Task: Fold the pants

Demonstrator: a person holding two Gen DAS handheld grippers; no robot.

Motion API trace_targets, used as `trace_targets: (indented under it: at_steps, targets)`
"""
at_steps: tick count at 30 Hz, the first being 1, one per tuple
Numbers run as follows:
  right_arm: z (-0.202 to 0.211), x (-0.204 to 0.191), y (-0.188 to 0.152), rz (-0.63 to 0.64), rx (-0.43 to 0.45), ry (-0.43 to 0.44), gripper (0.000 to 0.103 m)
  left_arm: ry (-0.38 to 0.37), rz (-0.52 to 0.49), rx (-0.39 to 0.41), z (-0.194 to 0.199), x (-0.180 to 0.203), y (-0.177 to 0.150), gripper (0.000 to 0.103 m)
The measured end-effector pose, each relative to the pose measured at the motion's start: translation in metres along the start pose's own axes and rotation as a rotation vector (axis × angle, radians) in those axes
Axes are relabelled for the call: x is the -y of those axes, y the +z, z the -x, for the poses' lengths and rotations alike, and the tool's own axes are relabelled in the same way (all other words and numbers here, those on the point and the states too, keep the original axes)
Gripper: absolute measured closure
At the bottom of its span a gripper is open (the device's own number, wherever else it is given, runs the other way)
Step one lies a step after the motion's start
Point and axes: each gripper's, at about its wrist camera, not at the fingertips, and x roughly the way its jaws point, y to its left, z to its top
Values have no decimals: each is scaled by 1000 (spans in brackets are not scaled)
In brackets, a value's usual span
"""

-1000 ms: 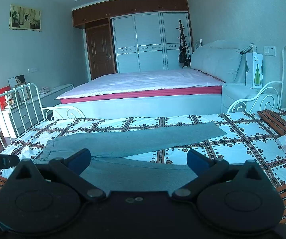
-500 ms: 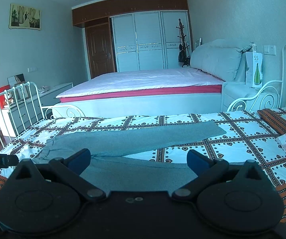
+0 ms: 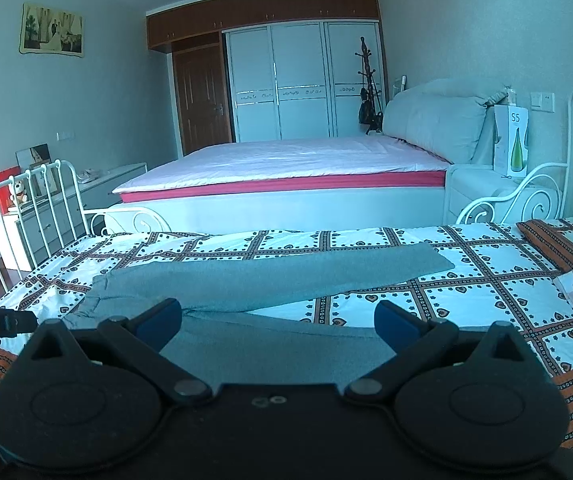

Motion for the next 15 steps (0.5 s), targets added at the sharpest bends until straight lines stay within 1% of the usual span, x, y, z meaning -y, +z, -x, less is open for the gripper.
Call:
trace_targets:
  at_steps: [9,15]
  targets:
    - [-3,-1,-2,3,-6,-6,6,-3,-11,-3,-2,4,0,0]
    - [-13,-3,-7,17,-29,1,6,6,-36,-19,-16,6,-2,0]
